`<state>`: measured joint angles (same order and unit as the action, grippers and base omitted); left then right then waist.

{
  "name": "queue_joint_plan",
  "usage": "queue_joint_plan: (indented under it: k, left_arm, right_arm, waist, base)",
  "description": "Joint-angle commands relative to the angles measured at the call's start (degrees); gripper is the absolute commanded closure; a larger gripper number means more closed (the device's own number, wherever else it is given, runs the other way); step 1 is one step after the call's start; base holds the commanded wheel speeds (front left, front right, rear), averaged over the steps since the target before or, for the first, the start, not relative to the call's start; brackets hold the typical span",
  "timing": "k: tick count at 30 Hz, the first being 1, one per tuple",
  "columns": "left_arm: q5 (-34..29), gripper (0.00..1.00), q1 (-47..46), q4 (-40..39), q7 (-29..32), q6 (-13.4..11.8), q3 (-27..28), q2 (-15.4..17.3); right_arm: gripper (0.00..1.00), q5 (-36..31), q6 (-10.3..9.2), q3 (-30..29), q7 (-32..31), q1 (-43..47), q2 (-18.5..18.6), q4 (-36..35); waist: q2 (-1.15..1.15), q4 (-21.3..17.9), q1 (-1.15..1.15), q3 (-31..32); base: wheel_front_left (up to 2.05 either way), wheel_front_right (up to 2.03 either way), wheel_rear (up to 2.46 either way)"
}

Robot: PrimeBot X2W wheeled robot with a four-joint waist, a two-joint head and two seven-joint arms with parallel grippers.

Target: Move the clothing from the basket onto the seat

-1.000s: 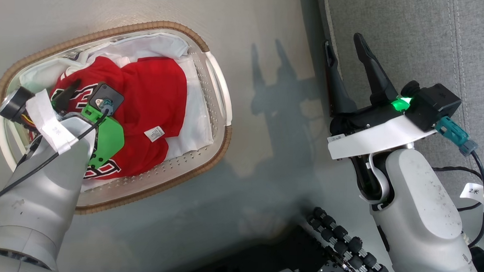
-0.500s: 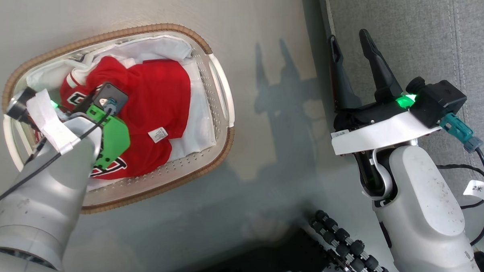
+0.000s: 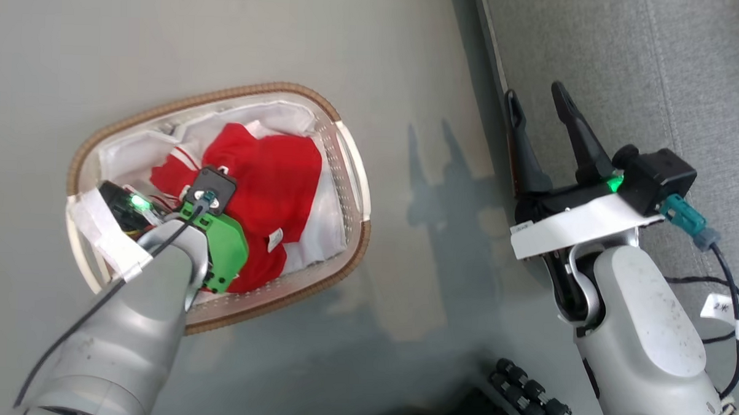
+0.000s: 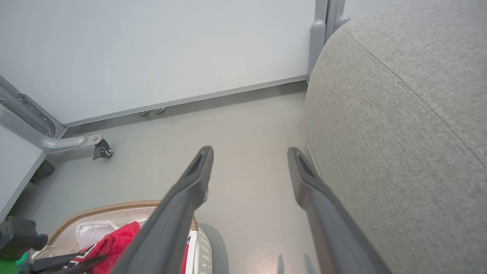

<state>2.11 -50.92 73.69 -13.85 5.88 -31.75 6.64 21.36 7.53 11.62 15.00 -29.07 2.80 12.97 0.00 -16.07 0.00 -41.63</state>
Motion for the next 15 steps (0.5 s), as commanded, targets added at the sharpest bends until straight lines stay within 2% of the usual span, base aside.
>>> queue_joint_plan:
  k: [1, 8, 15]
  left_arm:
    - [0.68, 1.00, 1.40, -0.54, -0.58, 0.22, 0.18, -0.54]
    - [4.49, 1.00, 6.51, -3.50, -1.44, 0.72, 1.56, -2.66]
    - [7.83, 1.00, 13.10, -12.48, -1.28, 0.66, 3.20, -3.28]
  right_arm:
    - [0.00, -0.79, -0.08, -0.49, 0.26, 1.44, 0.26, 0.56]
    - [0.00, -3.20, -0.08, -2.00, 0.26, 5.24, 0.26, 2.77]
    - [0.00, -4.59, -0.08, -3.06, 0.26, 9.52, 0.27, 4.23]
  waist:
    - [0.00, 2.47, 0.00, 5.36]
    - [0.00, 5.68, 0.00, 13.92]
    - [0.00, 9.19, 0.00, 21.20]
  base:
    - [0.00, 0.00, 0.00]
    - [0.00, 0.00, 0.00]
    - [0.00, 0.00, 0.00]
